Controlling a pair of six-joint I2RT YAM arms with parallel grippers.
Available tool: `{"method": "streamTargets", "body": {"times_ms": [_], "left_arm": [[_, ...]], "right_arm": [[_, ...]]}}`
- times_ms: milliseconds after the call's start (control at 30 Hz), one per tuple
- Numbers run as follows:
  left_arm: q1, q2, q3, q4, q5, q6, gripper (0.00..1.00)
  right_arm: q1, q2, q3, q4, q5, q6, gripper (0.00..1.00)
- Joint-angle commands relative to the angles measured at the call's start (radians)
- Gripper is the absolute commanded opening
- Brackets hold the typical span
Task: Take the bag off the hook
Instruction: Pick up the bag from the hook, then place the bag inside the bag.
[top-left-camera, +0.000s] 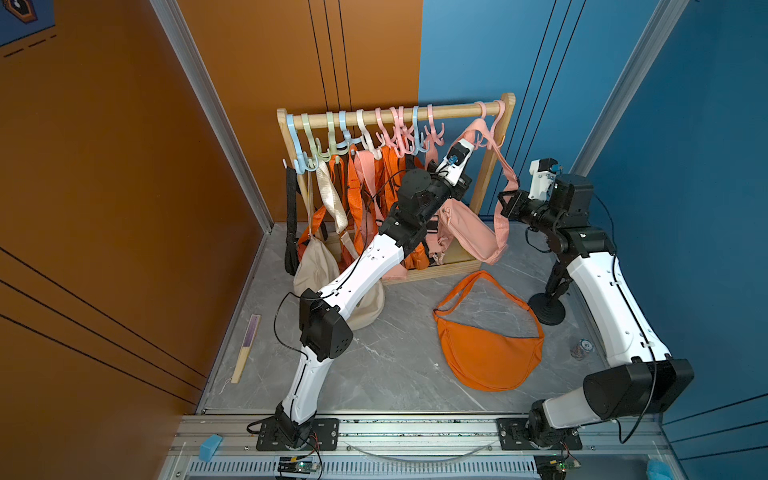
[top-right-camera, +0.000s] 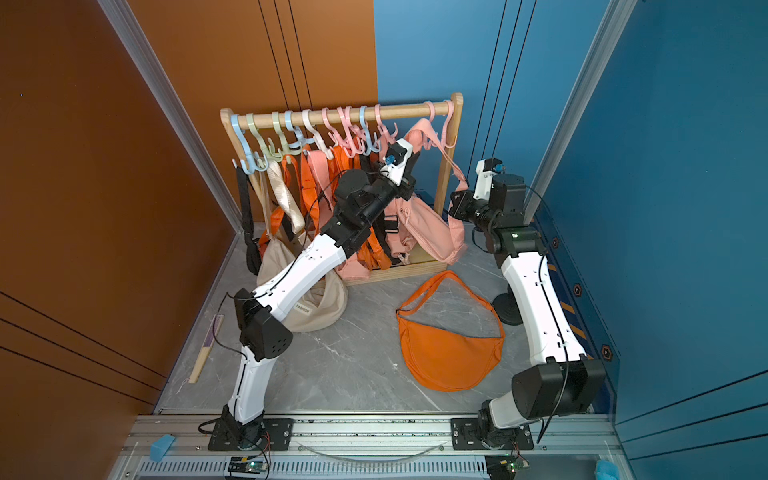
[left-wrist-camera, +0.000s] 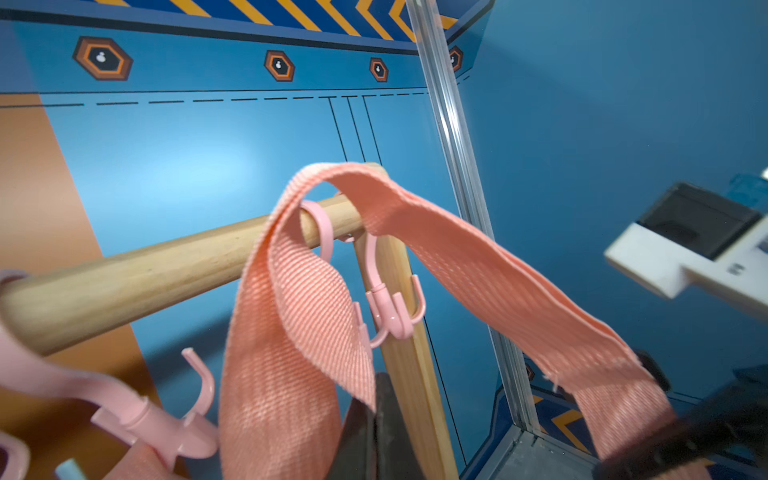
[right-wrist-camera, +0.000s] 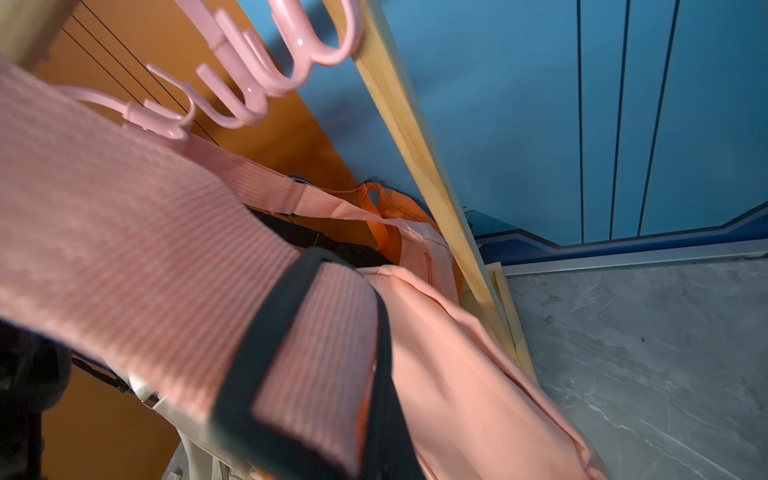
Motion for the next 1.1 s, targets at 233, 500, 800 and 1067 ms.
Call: {"method": "streamTargets", "body": {"times_ms": [233,500,800,1067], "left_arm": [[-0.114,-0.311,-0.385,0.126,-0.067,0.118,0.0],[-0.217,-0.54,-0.689,0.196,-0.145,0.167,0.0],[-0.378,-0.792,-1.003,0.255,-0.306,0.216,0.0],[-0.512,-0.98,-1.222,0.266,-0.439,0.223,0.0]], "right_arm": [[0.017,-0.254,-0.136,-0.04,0.023,0.038,0.0],[0.026,-0.47,-0.279,-0.09,0.039,0.02,0.0],[0.035,-0.731,-0.465,-0.131,-0.004,-0.013,0.0],[0.055,-0.902,-0.57,-0.179,-0.035,-0.011,0.0]]}}
